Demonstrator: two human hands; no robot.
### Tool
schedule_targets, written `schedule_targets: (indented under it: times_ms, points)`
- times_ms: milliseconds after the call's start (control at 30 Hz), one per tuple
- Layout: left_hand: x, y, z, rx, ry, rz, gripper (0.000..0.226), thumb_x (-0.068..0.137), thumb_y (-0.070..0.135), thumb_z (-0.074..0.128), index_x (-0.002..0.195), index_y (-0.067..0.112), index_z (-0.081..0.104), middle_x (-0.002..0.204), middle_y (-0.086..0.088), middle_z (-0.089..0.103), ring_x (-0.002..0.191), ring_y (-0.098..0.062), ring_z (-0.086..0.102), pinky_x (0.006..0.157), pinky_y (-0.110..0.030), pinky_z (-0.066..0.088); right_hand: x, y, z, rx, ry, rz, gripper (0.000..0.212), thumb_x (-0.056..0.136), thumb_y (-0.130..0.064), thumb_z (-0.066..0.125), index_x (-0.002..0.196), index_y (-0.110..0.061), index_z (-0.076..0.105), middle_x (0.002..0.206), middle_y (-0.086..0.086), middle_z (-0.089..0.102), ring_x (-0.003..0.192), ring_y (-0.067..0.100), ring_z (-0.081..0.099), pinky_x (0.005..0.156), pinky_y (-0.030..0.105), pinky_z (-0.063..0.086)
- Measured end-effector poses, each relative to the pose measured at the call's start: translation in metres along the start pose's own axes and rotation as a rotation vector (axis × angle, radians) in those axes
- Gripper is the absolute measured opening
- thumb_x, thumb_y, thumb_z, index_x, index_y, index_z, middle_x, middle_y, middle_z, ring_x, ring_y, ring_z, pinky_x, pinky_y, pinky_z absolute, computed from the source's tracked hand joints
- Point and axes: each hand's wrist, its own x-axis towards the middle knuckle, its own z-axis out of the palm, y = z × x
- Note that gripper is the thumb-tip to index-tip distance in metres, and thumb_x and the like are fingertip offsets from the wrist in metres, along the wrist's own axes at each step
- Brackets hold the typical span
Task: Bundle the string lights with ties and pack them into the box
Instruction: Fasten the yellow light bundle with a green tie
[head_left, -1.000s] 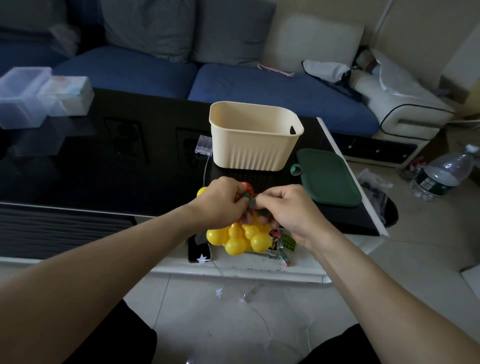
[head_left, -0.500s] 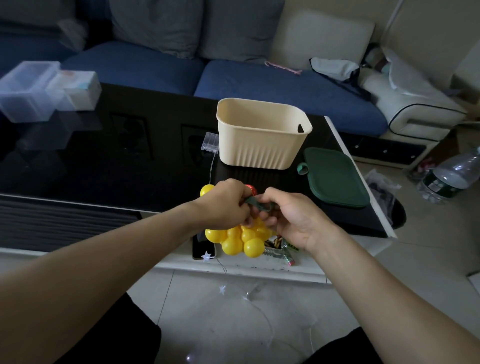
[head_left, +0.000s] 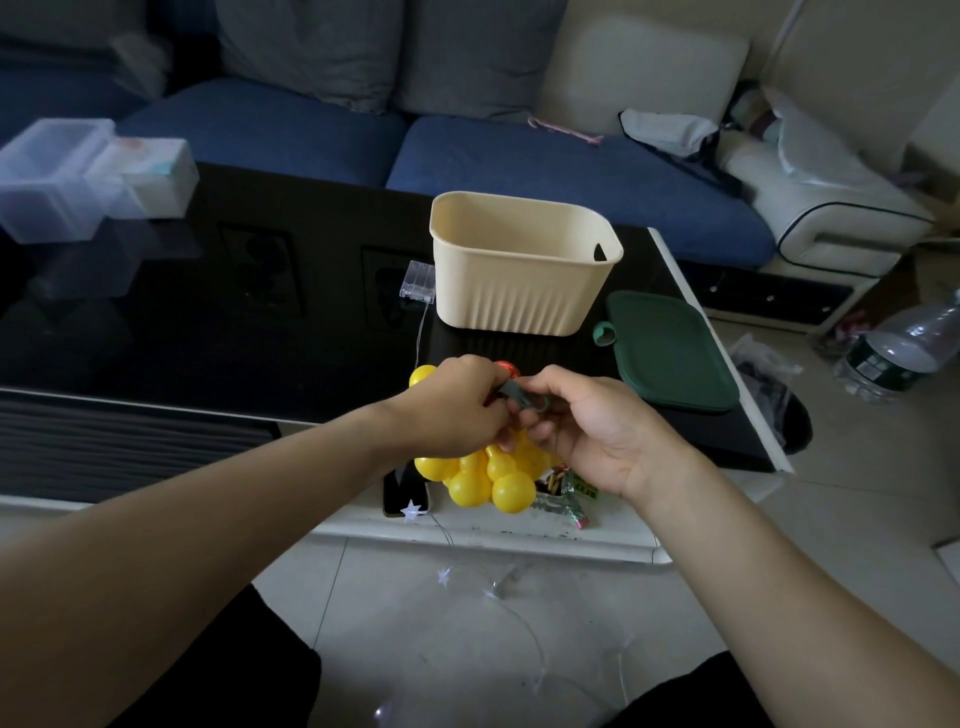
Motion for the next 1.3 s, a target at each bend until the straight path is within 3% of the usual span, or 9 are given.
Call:
schedule_targets:
  times_ms: [167, 300, 400, 500, 567, 733, 900, 1067, 1300]
  points:
    - [0.001, -0.003, -0.001, -0.023, -0.017, -0.025, 0.021, 0.097, 0.006, 0.047, 0.098, 0.006, 0.067, 0.077, -0.005, 0.075, 0.068, -0.007, 0.070, 0.071, -0.027, 0.058, -0.001, -0.005, -0.007, 0.011, -0.108, 0.041, 0.014, 0.094, -0.005, 0.058, 0.094, 0.006, 0.067, 0.070, 0.014, 0.066, 0.057, 0.015, 0.063, 0.048, 0.019, 0.050]
    - [0.000, -0.001, -0.007, -0.187, -0.012, -0.053, 0.024, 0.097, -0.002, 0.045, 0.086, 0.002, 0.066, 0.073, -0.012, 0.073, 0.065, -0.016, 0.070, 0.068, -0.029, 0.059, -0.003, -0.011, -0.011, 0.016, -0.254, 0.067, 0.034, 0.087, -0.013, 0.059, 0.115, 0.005, 0.065, 0.089, 0.014, 0.070, 0.073, 0.017, 0.068, 0.057, 0.022, 0.055]
    - [-0.003, 0.001, -0.010, -0.307, -0.073, -0.088, 0.026, 0.100, 0.000, 0.046, 0.082, 0.002, 0.066, 0.070, -0.010, 0.071, 0.064, -0.016, 0.065, 0.063, -0.023, 0.054, -0.003, -0.015, -0.016, -0.002, -0.326, -0.019, 0.042, 0.078, -0.013, 0.058, 0.116, 0.000, 0.069, 0.098, 0.011, 0.072, 0.082, 0.018, 0.068, 0.065, 0.026, 0.056]
    - [-0.005, 0.002, -0.008, -0.352, -0.186, -0.100, 0.036, 0.106, 0.013, 0.041, 0.100, -0.012, 0.066, 0.073, -0.002, 0.074, 0.067, -0.014, 0.066, 0.065, -0.021, 0.053, 0.000, -0.012, -0.024, -0.467, -0.136, -0.452, 0.039, 0.084, 0.011, 0.057, 0.106, -0.016, 0.073, 0.097, 0.004, 0.072, 0.080, 0.011, 0.066, 0.069, 0.022, 0.052]
    - [-0.006, 0.003, -0.007, -0.353, -0.223, -0.099, 0.040, 0.107, 0.015, 0.037, 0.106, -0.016, 0.063, 0.070, 0.002, 0.074, 0.063, -0.009, 0.066, 0.065, -0.020, 0.053, 0.004, -0.008, -0.025, -0.792, -0.092, -0.689, 0.043, 0.082, 0.011, 0.068, 0.102, -0.027, 0.071, 0.101, 0.000, 0.071, 0.081, 0.006, 0.064, 0.073, 0.018, 0.051]
    - [-0.011, 0.005, -0.013, -0.314, -0.281, -0.098, 0.033, 0.105, 0.012, 0.042, 0.103, -0.012, 0.066, 0.068, 0.005, 0.073, 0.059, -0.003, 0.065, 0.063, -0.016, 0.052, 0.006, -0.002, -0.026, -0.980, -0.200, -0.650, 0.028, 0.085, -0.023, 0.080, 0.108, -0.033, 0.068, 0.098, -0.013, 0.071, 0.093, 0.005, 0.067, 0.083, 0.022, 0.055]
    - [-0.009, 0.006, -0.013, -0.514, -0.157, -0.139, 0.024, 0.100, 0.001, 0.047, 0.095, -0.012, 0.067, 0.080, -0.015, 0.073, 0.071, -0.024, 0.067, 0.073, -0.028, 0.059, 0.008, -0.009, -0.025, -1.063, -0.167, -0.782, 0.030, 0.081, -0.013, 0.082, 0.104, -0.029, 0.071, 0.095, -0.018, 0.068, 0.089, -0.002, 0.064, 0.078, 0.009, 0.046]
    - [-0.005, 0.012, -0.012, -0.734, -0.058, -0.269, 0.017, 0.097, -0.003, 0.051, 0.098, -0.015, 0.063, 0.077, -0.018, 0.070, 0.067, -0.024, 0.068, 0.069, -0.029, 0.060, 0.010, -0.014, -0.025, -1.111, -0.122, -0.923, 0.017, 0.080, -0.010, 0.083, 0.091, -0.018, 0.074, 0.087, -0.012, 0.061, 0.076, 0.000, 0.059, 0.069, 0.010, 0.042]
    - [-0.010, 0.015, -0.022, -0.934, -0.245, -0.456, 0.020, 0.098, -0.002, 0.046, 0.087, -0.007, 0.063, 0.069, -0.014, 0.070, 0.059, -0.018, 0.069, 0.059, -0.024, 0.058, 0.005, -0.006, -0.023, -1.145, -0.160, -1.006, 0.016, 0.082, -0.012, 0.082, 0.094, -0.014, 0.071, 0.081, -0.013, 0.060, 0.069, 0.011, 0.054, 0.061, 0.015, 0.042]
